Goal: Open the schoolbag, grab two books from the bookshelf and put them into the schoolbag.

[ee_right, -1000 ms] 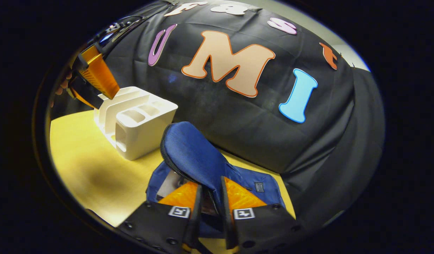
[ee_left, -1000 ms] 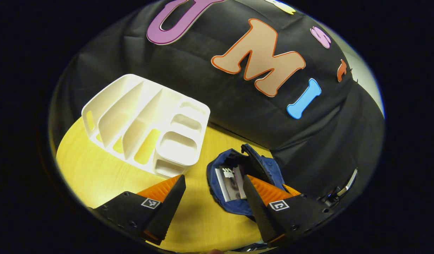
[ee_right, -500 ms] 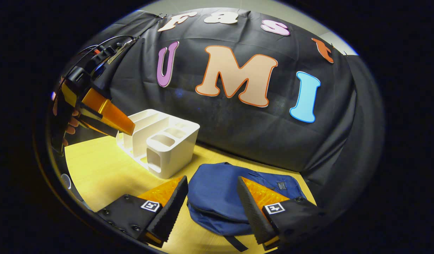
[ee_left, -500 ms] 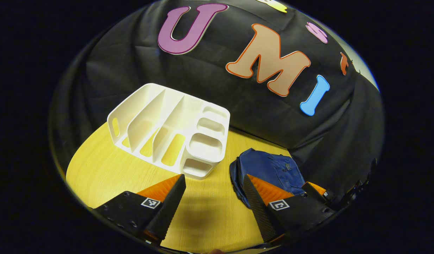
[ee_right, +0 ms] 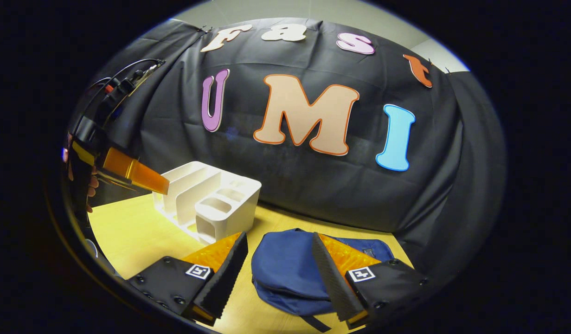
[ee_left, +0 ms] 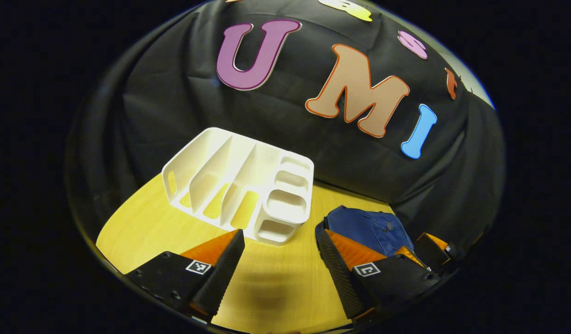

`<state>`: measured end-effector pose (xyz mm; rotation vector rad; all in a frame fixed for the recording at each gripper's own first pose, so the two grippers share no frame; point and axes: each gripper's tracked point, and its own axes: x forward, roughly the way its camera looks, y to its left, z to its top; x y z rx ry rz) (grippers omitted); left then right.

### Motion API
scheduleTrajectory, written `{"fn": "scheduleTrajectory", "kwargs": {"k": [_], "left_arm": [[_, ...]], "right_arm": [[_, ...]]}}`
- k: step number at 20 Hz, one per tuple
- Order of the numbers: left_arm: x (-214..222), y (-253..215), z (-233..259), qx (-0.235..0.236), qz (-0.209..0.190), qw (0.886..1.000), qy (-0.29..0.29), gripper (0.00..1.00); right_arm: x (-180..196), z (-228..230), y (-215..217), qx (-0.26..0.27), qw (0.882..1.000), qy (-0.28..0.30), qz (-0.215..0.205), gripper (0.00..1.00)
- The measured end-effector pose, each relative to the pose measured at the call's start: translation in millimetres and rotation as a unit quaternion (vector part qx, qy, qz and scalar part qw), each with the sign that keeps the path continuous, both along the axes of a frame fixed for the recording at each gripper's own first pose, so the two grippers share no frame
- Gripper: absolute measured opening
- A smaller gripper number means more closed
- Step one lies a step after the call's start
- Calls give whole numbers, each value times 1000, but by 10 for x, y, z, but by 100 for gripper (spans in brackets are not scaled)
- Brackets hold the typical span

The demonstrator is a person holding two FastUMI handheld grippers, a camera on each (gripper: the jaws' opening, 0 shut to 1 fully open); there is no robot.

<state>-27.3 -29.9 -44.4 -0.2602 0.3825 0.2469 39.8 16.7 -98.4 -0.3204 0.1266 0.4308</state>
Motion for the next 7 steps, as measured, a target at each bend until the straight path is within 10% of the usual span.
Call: {"fn": "scheduleTrajectory", "kwargs": {"k": [7], "left_arm": [[-30, 48, 179, 40, -6, 999, -24, 95]], "right_arm": [[-39, 132, 89, 20, 1000, -8, -12, 83]]}}
